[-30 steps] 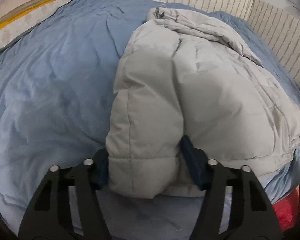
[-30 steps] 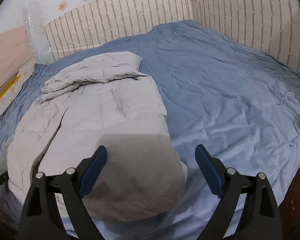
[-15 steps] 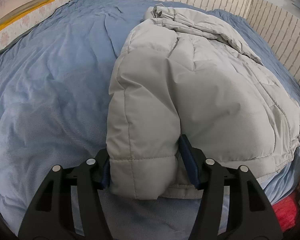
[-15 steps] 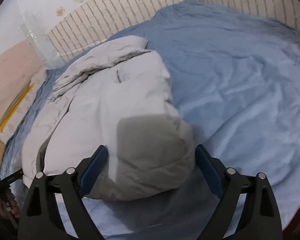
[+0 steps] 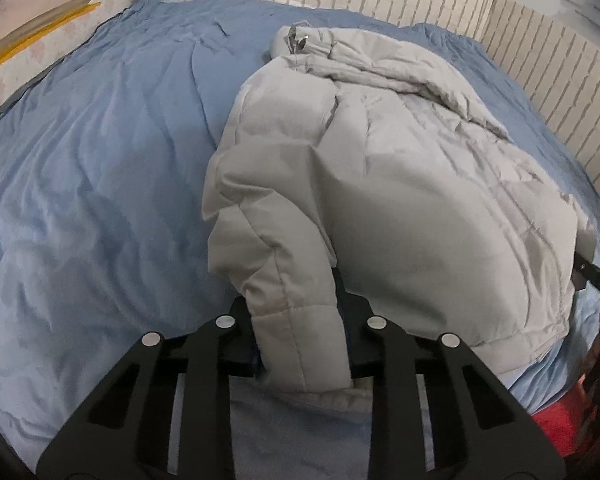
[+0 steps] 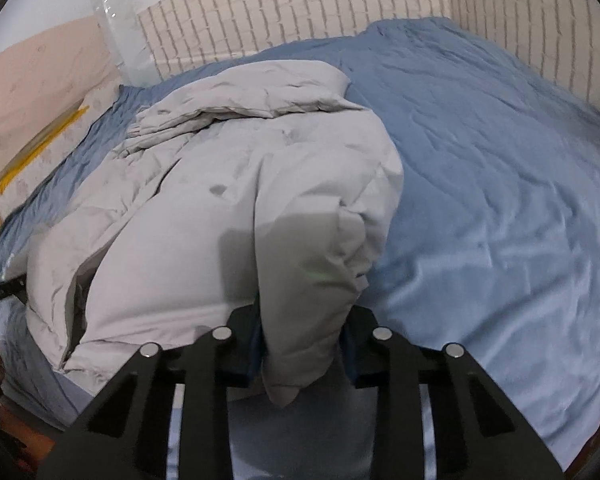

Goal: Fold large clothes
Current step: 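Grasp the jacket hem with both tools, then lift the hem with both tools and fold it toward the collar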

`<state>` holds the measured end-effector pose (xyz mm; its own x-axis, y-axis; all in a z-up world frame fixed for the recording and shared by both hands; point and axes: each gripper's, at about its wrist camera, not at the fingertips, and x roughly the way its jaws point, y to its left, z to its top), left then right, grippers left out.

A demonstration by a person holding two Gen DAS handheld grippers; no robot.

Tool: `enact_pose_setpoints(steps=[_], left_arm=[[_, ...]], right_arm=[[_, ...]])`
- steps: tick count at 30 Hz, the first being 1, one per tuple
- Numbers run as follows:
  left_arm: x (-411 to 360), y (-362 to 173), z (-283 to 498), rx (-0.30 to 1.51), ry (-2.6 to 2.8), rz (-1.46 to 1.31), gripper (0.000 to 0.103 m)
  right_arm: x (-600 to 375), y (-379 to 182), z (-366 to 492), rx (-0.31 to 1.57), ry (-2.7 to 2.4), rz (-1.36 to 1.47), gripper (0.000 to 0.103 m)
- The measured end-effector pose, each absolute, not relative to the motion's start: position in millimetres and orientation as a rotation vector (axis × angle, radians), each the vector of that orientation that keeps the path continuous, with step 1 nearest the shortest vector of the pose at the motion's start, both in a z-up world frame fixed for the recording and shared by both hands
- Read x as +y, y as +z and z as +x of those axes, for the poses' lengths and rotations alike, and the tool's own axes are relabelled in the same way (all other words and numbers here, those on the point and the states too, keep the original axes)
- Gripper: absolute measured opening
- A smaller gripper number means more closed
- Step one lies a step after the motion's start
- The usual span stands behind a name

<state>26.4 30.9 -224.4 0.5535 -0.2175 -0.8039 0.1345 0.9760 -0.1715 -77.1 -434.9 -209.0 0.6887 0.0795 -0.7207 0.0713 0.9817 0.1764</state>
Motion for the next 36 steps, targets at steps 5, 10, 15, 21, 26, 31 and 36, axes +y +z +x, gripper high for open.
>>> enact_pose_setpoints(steps=[5, 10, 15, 21, 26, 31, 36], left_arm=[[27.4, -214.1, 35.8, 0.949, -0.218, -0.094, 0.025], [16.0, -202.0, 45.2, 0.922, -0.223, -0.075, 0.025], [10.9, -193.3, 55.4, 0.908, -0.231, -0.075, 0.025], [5.4, -191.7, 59.7, 0.912, -0.226, -0.075, 0.025], [8.7, -186.1, 58.5, 0.914, -0.225, -0.089, 0.025], [13.0, -171.3, 66.9, 0.905, -0.222, -0.1, 0.025], [15.5, -151.1, 85.4, 0.877, -0.21, -0.096, 0.024]], right_arm=[[-433.8, -203.6, -66.3, 0.8, 0.019, 0.185, 0.031], [-433.1, -194.9, -53.3, 0.782, 0.029, 0.185, 0.031], [-432.8, -187.0, -41.2, 0.764, 0.032, 0.19, 0.031], [-431.3, -187.4, -34.3, 0.77, 0.031, 0.186, 0.031], [-431.1, -185.1, -35.4, 0.771, 0.035, 0.19, 0.031], [-430.1, -168.1, -28.3, 0.754, 0.033, 0.179, 0.031], [-427.0, -140.7, -9.8, 0.707, 0.03, 0.148, 0.031]])
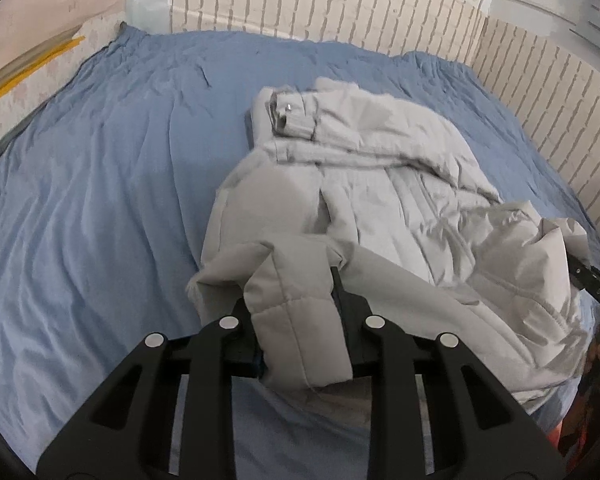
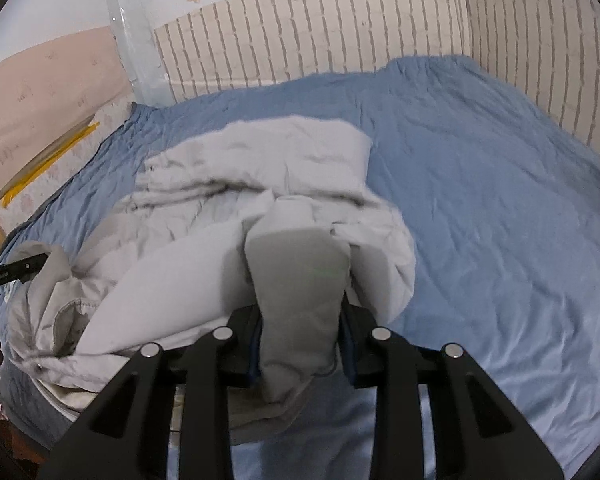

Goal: Fold large clothes
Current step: 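Lift the hem with both tools and fold it toward the collar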

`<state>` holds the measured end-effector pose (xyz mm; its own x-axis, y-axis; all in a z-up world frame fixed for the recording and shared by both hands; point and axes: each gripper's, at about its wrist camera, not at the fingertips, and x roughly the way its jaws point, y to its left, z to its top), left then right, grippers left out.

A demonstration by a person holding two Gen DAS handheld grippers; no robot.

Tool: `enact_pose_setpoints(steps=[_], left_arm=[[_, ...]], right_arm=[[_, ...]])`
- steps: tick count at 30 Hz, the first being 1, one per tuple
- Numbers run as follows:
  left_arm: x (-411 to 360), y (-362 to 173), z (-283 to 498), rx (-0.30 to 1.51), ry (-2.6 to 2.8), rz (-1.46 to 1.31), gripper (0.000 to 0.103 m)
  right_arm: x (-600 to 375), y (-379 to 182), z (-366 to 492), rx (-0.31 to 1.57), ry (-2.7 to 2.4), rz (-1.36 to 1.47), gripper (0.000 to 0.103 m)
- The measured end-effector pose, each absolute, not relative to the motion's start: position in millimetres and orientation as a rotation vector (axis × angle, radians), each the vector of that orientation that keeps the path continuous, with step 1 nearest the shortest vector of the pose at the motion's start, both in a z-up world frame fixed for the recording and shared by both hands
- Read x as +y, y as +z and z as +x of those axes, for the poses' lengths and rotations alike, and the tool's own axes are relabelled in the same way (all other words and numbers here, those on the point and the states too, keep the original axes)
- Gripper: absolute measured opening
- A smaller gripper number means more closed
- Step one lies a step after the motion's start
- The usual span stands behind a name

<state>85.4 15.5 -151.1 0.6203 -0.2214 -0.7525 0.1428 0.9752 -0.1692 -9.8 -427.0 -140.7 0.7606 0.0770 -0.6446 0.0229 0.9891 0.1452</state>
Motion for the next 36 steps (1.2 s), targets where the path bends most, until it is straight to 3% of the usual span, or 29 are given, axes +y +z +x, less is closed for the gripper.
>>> enact_pose_setpoints(steps=[18, 29, 36], left_arm=[[0.6, -56.2, 209.5, 0.722, -0.227, -0.101, 0.023], [-27.5, 26.9, 323.9, 0.59, -0.174, -0.007, 0.022], [-24.8, 0.8, 416.4, 0.656, -0.142, -0.016, 0.023]], right_arm=[[-451.2, -57.8, 101.2, 0.588, -0.005, 0.135, 0.031], [-465.7, 33.0, 213.9, 0.449, -0.045, 0.061, 0.031], [-464.0, 23.6, 302.3, 0.519, -0.062, 0.002, 0.031]])
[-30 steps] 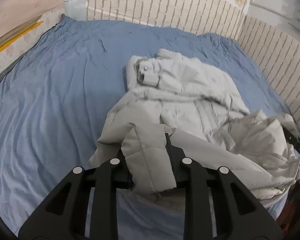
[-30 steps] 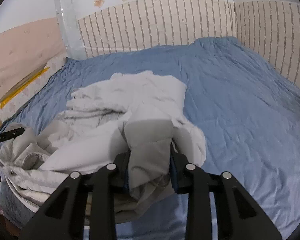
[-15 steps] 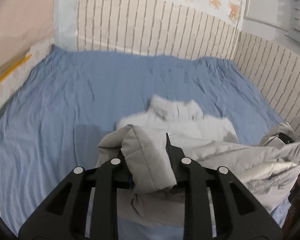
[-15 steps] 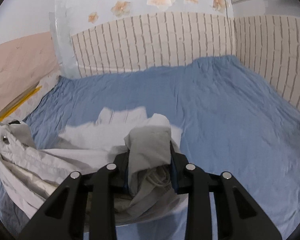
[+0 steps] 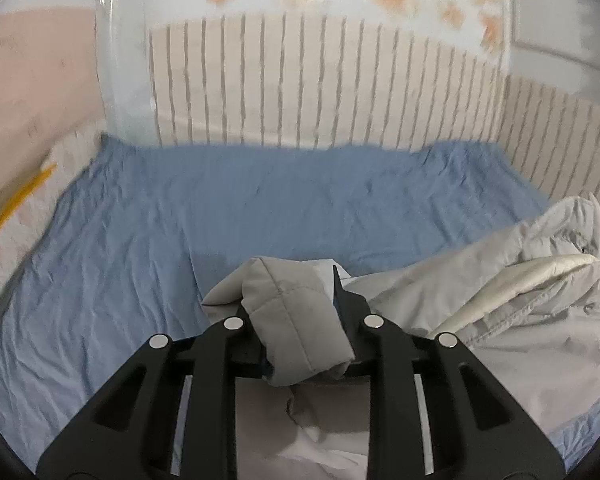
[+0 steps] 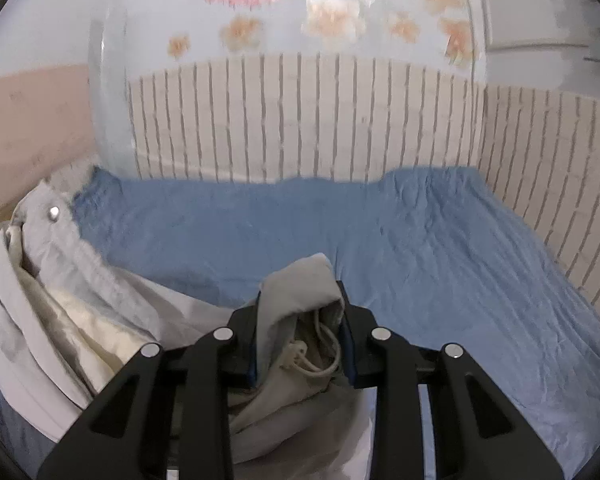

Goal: Fold large clothes
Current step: 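Lift the hem with both tools and fold it toward the collar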

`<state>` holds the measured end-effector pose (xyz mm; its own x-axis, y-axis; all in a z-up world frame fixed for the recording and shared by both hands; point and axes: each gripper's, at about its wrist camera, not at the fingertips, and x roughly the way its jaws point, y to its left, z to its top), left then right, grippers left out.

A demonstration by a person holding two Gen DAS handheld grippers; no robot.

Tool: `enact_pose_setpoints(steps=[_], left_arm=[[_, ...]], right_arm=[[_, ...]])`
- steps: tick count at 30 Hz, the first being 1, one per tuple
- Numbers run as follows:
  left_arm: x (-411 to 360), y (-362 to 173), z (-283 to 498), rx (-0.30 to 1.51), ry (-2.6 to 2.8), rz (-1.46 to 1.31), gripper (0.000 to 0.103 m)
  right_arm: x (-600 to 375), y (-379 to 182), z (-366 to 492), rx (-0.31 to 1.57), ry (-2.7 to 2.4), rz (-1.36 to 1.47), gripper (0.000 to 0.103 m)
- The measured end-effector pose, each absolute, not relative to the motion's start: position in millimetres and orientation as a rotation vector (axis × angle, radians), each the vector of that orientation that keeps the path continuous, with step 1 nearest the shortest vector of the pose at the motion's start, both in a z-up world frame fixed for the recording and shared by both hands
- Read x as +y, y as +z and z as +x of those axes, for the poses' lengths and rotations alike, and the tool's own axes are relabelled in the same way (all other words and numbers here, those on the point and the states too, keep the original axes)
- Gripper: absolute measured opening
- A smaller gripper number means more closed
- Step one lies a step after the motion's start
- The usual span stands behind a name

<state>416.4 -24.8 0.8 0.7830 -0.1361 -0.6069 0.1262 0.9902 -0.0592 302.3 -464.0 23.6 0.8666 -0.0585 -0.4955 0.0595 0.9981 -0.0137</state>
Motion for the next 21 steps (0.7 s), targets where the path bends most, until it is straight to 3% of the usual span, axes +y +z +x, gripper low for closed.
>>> enact_pose_setpoints(steps=[6, 9, 12, 14, 16, 21], left_arm=[[-45.2, -83.8, 467.0, 0.807, -0.12, 0.053, 0.024], [-46.4, -93.3, 471.5, 0.822, -0.113, 0.052, 0.026], [-47.8, -87.5, 468.5, 0.824, -0.115, 0.057, 0.028], [-47.8, -82.1, 464.1, 0.858, -0.135, 0.045, 0.038], [-45.8, -78.8, 460.3, 0.888, -0.157, 0.027, 0.044], [-33.8, -67.4, 441.4, 0.947, -0.237, 0.002, 0.053]], right_arm=[[-477.1, -64.8, 346.6, 0.691, -0.08, 0.045, 0.031], [-479.9, -79.4, 342.0, 0.696, -0.072, 0.08, 0.032], [-480.9, -73.8, 339.8, 0.717, -0.078, 0.092, 0.04], [-483.5, -67.3, 338.1, 0.744, -0.107, 0.093, 0.067], [-488.8, -63.3, 334.0, 0.756, -0.117, 0.114, 0.079], [-499.1, -54.8, 324.1, 0.778, -0.127, 0.128, 0.092]])
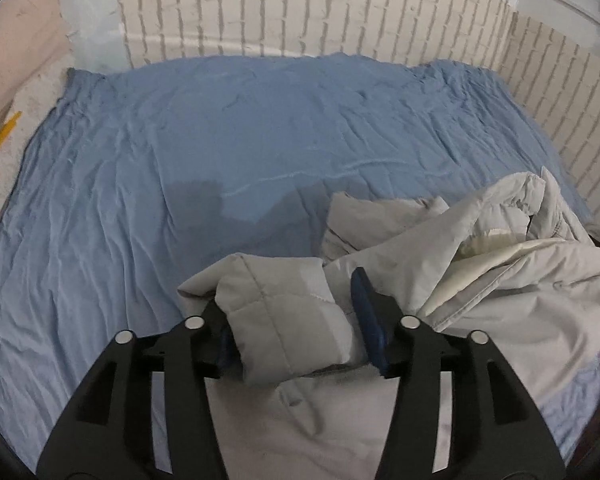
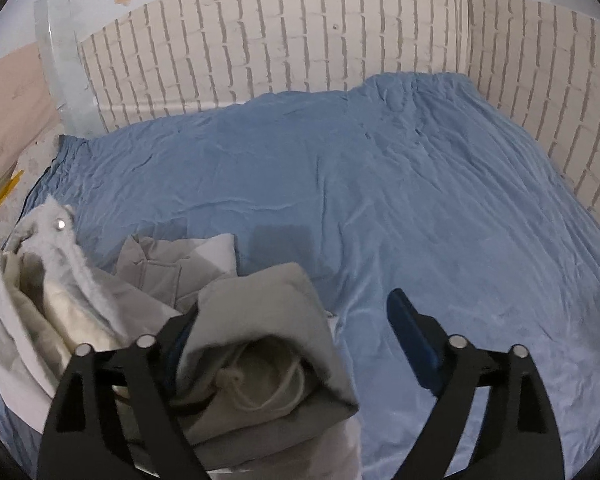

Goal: Fold large clothes
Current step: 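Lift the hem with both tools and fold it toward the collar, then open both tools and release the folded jacket bundle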

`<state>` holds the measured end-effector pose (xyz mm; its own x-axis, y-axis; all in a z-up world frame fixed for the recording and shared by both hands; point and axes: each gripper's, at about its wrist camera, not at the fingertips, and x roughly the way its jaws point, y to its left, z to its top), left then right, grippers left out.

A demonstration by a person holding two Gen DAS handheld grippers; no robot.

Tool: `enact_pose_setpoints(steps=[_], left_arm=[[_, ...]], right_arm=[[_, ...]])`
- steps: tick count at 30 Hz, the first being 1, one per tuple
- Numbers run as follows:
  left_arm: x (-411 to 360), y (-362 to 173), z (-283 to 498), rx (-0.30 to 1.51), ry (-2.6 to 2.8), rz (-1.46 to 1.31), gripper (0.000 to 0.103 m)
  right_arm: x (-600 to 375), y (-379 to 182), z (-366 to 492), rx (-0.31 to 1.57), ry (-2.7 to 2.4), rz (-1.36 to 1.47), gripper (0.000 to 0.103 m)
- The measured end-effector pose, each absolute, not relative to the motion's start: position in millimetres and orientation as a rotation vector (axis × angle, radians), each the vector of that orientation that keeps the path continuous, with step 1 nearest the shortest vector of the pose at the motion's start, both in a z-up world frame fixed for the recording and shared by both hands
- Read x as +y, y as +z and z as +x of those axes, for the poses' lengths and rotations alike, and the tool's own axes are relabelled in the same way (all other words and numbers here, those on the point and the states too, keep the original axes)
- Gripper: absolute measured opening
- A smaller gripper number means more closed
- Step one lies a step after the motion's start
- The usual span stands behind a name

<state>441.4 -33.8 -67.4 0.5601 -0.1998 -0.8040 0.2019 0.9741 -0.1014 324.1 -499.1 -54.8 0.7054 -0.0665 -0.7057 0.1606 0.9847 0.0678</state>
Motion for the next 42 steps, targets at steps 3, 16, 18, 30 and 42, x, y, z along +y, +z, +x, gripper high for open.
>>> enact_pose_setpoints(steps=[3, 16, 18, 30, 42], left_arm=[[-20.6, -63.0, 434.4, 0.97, -0.283, -0.04, 0.056], [1.3, -39.7, 448.8, 1.034, -0.245, -0.137, 0.1], [4.0, -26.9, 442.2, 0.974, -0.212, -0.105, 0.1], [-40.3, -102.9, 390.5, 1.068, -0.262, -0.088, 0.1], [-101.0, -155.8, 408.5, 1.055, -0.22, 0.048, 0.054]], right_arm=[[-500.2, -47.9, 320.0, 0.793, -0.137, 0.106, 0.095], [-500.2, -1.5, 328.9, 0.823, -0.195, 0.05, 0.101], [-505.4, 2.1, 325.1, 0.814, -0.198, 0.072, 0.101], [-492.9, -71.1, 316.0, 0.949, -0.126, 0.274, 0.101], [-429.8, -127.3, 351.4, 0.965, -0.021, 0.135, 0.07]])
